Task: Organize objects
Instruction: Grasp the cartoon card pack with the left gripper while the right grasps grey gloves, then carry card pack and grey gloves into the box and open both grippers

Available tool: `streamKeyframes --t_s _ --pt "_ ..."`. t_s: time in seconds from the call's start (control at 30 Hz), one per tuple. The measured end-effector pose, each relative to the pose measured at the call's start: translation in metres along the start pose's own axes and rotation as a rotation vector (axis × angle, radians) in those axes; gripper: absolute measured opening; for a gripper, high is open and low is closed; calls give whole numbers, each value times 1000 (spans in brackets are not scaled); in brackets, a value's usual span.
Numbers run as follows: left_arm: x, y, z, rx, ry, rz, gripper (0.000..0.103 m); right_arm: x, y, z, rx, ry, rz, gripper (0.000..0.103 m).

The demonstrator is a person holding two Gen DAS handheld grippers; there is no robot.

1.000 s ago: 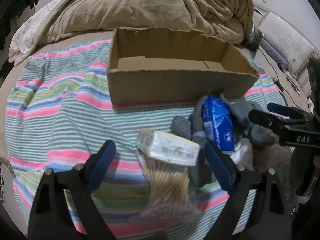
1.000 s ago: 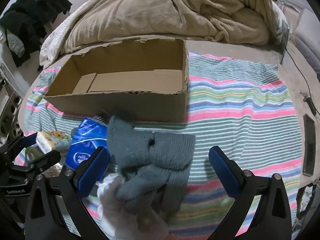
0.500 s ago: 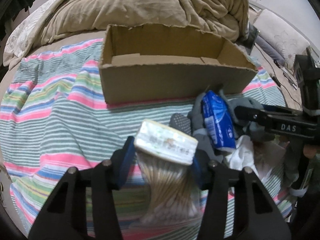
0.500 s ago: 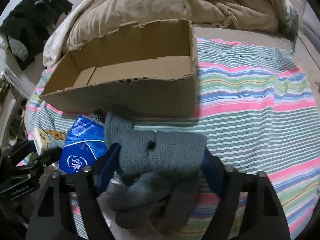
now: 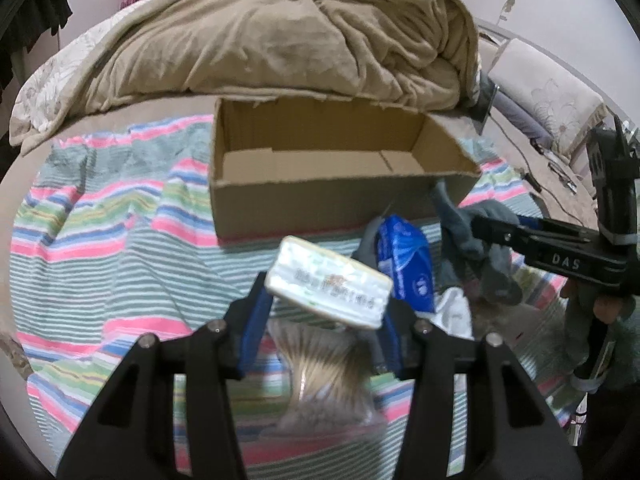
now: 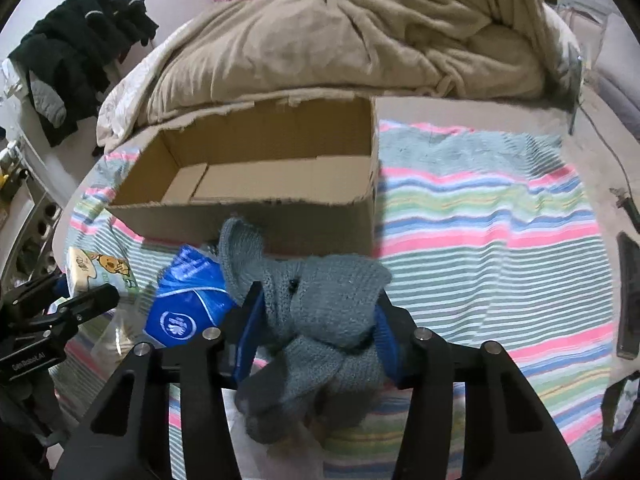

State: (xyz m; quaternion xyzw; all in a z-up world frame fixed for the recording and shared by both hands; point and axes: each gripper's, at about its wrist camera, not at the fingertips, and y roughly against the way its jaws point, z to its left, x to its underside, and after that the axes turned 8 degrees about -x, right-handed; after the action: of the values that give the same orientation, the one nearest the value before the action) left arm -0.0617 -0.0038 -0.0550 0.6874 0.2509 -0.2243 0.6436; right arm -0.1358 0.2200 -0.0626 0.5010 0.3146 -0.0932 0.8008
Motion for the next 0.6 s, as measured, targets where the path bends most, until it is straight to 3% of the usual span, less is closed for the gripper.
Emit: streamKeyframes --t_s 0.6 --pt "-49 32 -12 35 -28 -129 50 -48 60 18 -58 61 -159 53"
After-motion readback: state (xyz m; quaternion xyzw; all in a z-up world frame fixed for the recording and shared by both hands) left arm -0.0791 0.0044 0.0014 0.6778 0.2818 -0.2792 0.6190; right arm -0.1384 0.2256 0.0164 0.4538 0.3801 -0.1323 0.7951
